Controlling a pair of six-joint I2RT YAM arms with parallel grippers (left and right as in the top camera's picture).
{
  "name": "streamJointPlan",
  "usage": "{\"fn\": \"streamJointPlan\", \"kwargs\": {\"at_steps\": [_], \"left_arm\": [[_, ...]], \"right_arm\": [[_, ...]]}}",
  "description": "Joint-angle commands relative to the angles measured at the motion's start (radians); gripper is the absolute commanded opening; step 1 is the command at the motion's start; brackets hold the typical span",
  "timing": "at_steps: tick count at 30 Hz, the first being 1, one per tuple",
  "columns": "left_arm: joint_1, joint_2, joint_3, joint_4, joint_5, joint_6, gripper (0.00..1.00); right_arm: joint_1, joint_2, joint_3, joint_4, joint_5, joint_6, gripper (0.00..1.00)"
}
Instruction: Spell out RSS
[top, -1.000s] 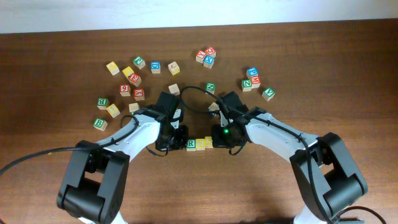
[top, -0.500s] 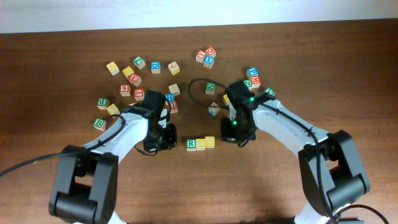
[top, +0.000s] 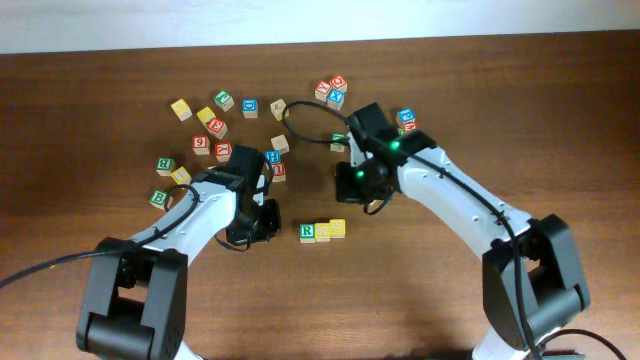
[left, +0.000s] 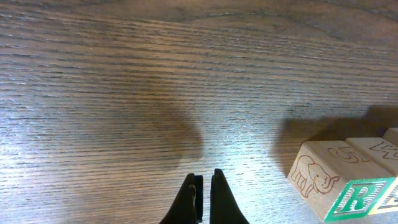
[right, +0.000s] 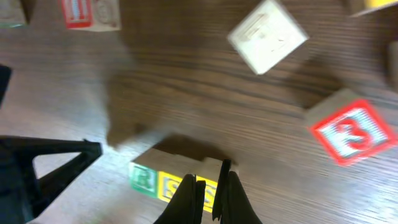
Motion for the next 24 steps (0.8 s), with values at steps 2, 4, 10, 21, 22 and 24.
{"fn": "streamJointPlan", "kwargs": {"at_steps": [2, 4, 10, 21, 22, 24], "left_arm": [[0.003, -0.021, -0.005, -0.002, -0.007, 0.003, 0.00], [0.004, -0.021, -0.005, -0.002, -0.008, 0.003, 0.00], [0.005, -0.021, -0.005, -0.002, -0.008, 0.001, 0.00], [0.005, -0.021, -0.005, -0.001, -0.008, 0.001, 0.00], [0.005, -0.021, -0.005, -0.001, -0.008, 0.001, 0.00], [0.005, -0.021, -0.005, -0.001, -0.008, 0.001, 0.00]], "right_arm": [[0.055, 0.053, -0.005, 0.030, 0.069, 0.087, 0.04], [0.068, 0.082, -0.005, 0.036, 0.088, 0.101, 0.04], [0.092, 0.140, -0.005, 0.031, 0.085, 0.101, 0.04], [0.094, 0.140, -0.005, -0.012, 0.069, 0.101, 0.04], [0.094, 0.140, -0.005, -0.012, 0.069, 0.101, 0.04], [0.094, 0.140, -0.005, -0.013, 0.064, 0.101, 0.04]]}}
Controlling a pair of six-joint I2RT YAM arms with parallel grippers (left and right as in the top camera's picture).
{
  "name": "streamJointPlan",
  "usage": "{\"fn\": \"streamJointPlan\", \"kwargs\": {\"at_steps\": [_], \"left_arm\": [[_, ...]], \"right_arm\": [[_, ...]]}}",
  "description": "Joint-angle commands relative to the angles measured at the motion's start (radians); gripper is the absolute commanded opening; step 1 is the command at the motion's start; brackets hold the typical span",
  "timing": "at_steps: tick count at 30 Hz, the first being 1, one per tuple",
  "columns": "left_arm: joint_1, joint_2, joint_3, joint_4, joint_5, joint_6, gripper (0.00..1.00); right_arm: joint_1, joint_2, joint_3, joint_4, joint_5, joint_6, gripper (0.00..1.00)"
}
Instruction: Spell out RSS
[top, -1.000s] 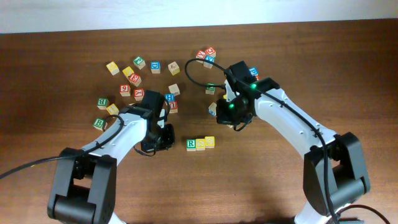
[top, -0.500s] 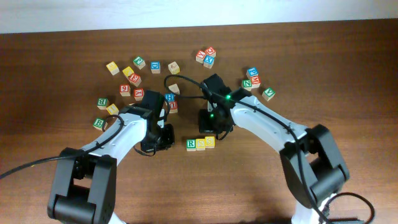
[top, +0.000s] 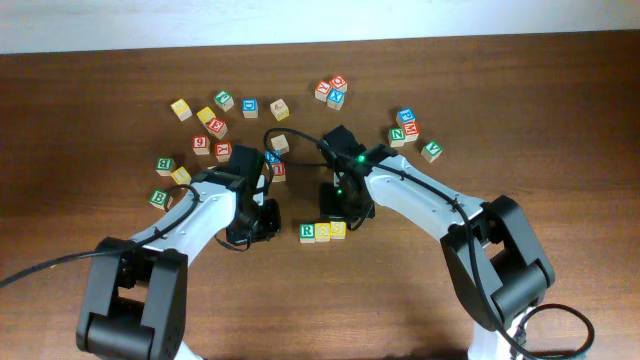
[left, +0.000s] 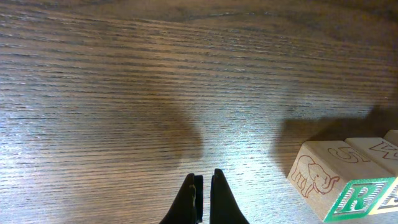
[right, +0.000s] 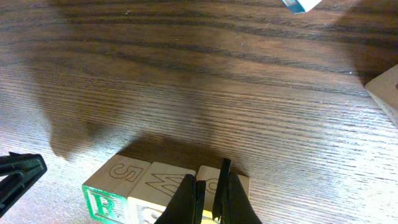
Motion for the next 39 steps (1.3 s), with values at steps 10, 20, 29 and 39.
{"fn": "streamJointPlan", "kwargs": {"at_steps": [10, 20, 29, 39], "left_arm": [[0.005, -0.021, -0.005, 0.001, -0.008, 0.002, 0.00], [0.005, -0.021, -0.005, 0.006, -0.008, 0.002, 0.00], [0.005, -0.021, -0.005, 0.007, -0.007, 0.002, 0.00], [0.005, -0.021, -0.005, 0.010, -0.007, 0.002, 0.00]], "right_arm": [[0.010, 0.010, -0.003, 0.000, -0.024, 0.005, 0.04], [0.010, 0.010, -0.003, -0.003, -0.033, 0.005, 0.04], [0.010, 0.010, -0.003, -0.008, -0.032, 0.005, 0.04], [0.010, 0.010, -0.003, -0.008, -0.035, 0.005, 0.04]]}}
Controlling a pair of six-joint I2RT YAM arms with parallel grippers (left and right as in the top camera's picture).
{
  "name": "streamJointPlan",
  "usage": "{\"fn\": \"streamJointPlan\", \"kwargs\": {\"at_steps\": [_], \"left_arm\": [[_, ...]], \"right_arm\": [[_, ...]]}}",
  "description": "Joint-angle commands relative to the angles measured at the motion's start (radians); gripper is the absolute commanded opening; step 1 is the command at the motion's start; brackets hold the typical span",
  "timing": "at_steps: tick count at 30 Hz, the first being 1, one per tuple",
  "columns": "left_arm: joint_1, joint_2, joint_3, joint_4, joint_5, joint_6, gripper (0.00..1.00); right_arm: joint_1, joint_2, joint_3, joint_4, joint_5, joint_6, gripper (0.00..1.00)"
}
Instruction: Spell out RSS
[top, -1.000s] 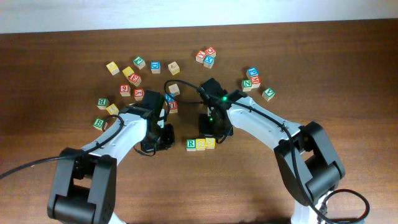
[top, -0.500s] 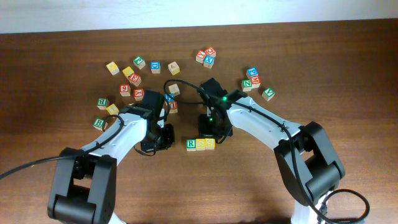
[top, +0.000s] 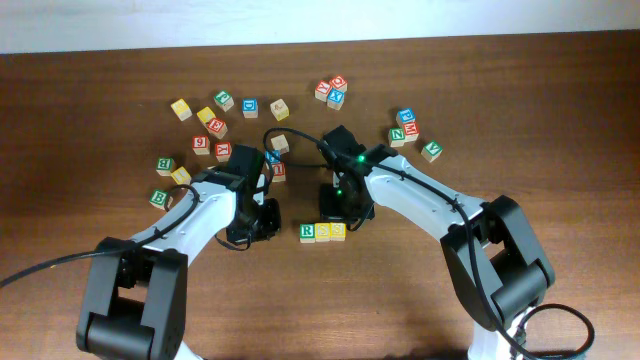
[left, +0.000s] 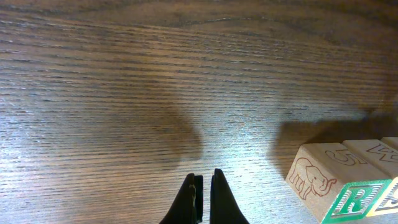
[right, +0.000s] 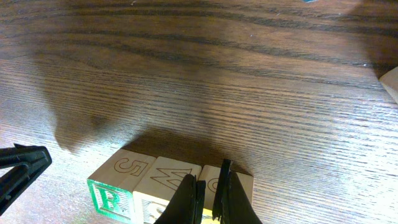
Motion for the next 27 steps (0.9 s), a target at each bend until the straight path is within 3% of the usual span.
{"fn": "streamJointPlan", "kwargs": {"at_steps": [1, 13, 21, 27], "left_arm": [[0.005, -0.021, -0.005, 0.003, -0.007, 0.002, 0.00], [0.000, -0.021, -0.005, 0.011, -0.007, 0.002, 0.00], [0.000, -0.021, -0.005, 0.034, -0.007, 0.002, 0.00], [-0.015, -0.021, -0.005, 0.084, -0.003, 0.001, 0.00]], "right_arm": [[0.010, 0.010, -0.003, -0.003, -0.014, 0.005, 0.04], [-0.032, 0.009, 0.020, -0.010, -0.005, -0.003, 0.04], [-0.189, 0.009, 0.066, -0.176, -0.008, -0.119, 0.04], [-0.183, 0.009, 0.031, -0.246, -0.005, -0.157, 0.04]]}}
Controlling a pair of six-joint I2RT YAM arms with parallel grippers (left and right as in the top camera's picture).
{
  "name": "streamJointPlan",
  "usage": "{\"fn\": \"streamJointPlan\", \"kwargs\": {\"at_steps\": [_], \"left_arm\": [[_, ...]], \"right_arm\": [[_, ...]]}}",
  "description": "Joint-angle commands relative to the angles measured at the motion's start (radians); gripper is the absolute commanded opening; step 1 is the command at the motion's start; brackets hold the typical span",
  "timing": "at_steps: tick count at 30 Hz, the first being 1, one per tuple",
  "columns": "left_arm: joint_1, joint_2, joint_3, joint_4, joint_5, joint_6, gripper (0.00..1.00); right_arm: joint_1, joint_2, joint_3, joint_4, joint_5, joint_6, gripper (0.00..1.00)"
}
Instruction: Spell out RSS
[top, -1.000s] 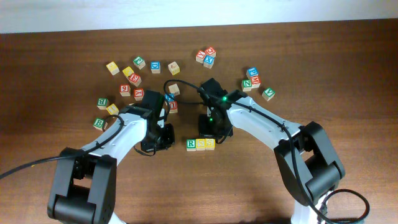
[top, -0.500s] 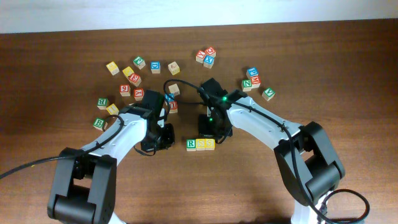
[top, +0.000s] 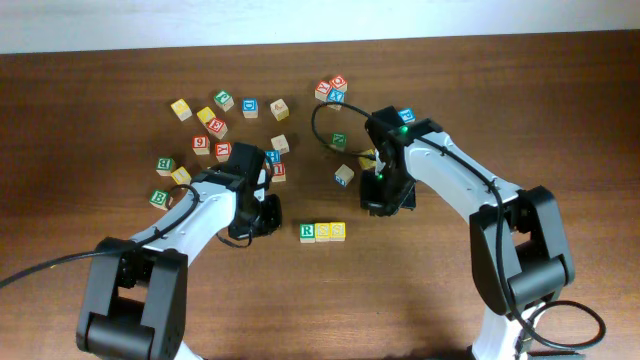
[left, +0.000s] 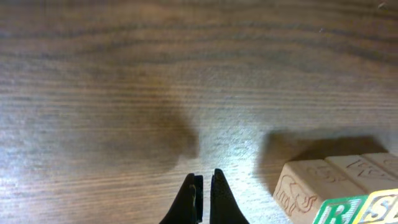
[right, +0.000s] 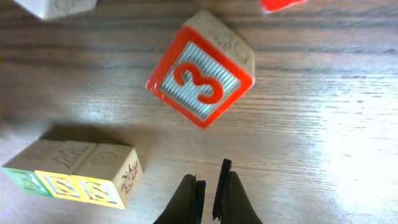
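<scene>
Three blocks stand in a touching row on the table: a green R (top: 307, 232), a yellow S (top: 322, 231) and a second yellow S (top: 337, 230). The right wrist view shows the row at lower left, with the end S (right: 99, 190) nearest my right gripper (right: 208, 186). That gripper is shut with nothing in it, to the right of the row (top: 378, 205). My left gripper (left: 203, 190) is shut and empty, low over bare wood to the left of the R block (left: 336, 210), and shows in the overhead view (top: 266, 214).
A block with a red 3 (right: 202, 78) lies just behind my right gripper, seen from above as a beige block (top: 344, 176). Several loose letter blocks are scattered at the back left (top: 215, 125) and back right (top: 405, 118) of the brown table (top: 320, 300).
My right gripper has left the back of the row's right S block and now sits to the right of the row. The left gripper shifted slightly. The row stands as before.
At the oldest moment my right gripper hung shut behind the R S S row. It then stood low against the back of the right S block at two moments. Now it is away to the right. The left gripper stayed shut left of the R throughout.
</scene>
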Motion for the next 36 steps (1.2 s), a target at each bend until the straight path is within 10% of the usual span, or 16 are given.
{"fn": "streamJointPlan", "kwargs": {"at_steps": [1, 36], "left_arm": [[-0.027, -0.020, -0.005, 0.033, -0.002, 0.001, 0.00], [-0.115, 0.081, -0.005, 0.111, 0.069, -0.031, 0.00]], "right_arm": [[0.031, 0.009, -0.032, 0.014, 0.002, -0.028, 0.04], [0.122, 0.017, -0.174, 0.249, -0.129, 0.039, 0.04]]}}
